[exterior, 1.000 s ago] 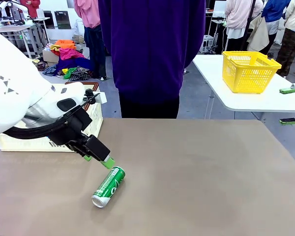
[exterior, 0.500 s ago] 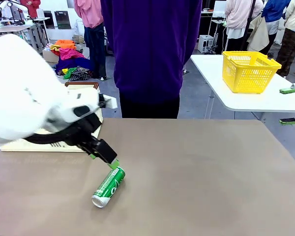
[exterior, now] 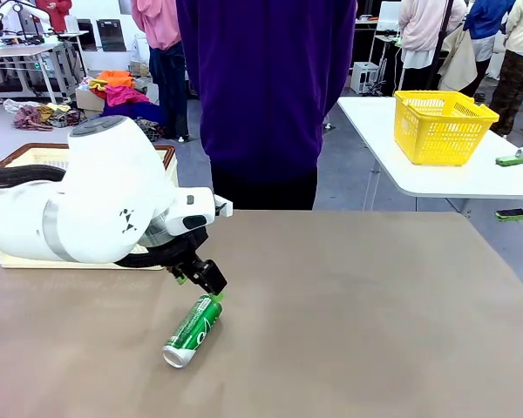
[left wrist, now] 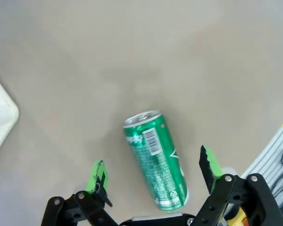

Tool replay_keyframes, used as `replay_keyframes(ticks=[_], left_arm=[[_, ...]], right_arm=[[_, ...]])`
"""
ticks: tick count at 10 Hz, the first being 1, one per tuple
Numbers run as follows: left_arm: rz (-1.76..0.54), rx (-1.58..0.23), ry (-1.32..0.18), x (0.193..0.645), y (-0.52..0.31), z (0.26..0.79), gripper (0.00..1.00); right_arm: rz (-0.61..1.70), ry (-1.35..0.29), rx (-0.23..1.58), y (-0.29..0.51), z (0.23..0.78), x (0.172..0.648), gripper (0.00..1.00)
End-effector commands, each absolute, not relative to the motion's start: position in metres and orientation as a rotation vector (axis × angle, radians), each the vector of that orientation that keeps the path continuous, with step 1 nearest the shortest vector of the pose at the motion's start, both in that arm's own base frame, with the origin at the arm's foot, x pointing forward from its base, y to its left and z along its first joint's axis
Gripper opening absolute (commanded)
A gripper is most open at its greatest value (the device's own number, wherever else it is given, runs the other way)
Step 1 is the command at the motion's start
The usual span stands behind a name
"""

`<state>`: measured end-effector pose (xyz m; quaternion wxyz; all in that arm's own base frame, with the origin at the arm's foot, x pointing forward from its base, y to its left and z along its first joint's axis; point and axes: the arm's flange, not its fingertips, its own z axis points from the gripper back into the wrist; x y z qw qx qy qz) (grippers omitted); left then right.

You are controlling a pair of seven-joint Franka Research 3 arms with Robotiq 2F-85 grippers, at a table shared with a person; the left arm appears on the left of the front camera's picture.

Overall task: Place the drinks into the Shopping basket.
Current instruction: Pick up one drink and place it into the Shopping basket.

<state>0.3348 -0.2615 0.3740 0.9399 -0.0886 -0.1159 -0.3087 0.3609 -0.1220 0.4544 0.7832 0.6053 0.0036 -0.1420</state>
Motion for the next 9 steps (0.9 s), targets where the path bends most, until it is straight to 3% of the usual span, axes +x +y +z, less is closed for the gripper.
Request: replay_keyframes(ticks=[1, 9], left_arm=[[-0.581, -0.17, -0.179, 0.33, -0.265, 0.372, 1.0], [-0.587, -0.074, -0.049, 0.32, -0.287, 0.314, 1.0]], right_arm=[[-0.297, -0.005, 1.319, -0.122, 0.456, 0.362, 1.0], [-0.297, -0.005, 1.319, -0.122, 0.456, 0.362, 1.0]])
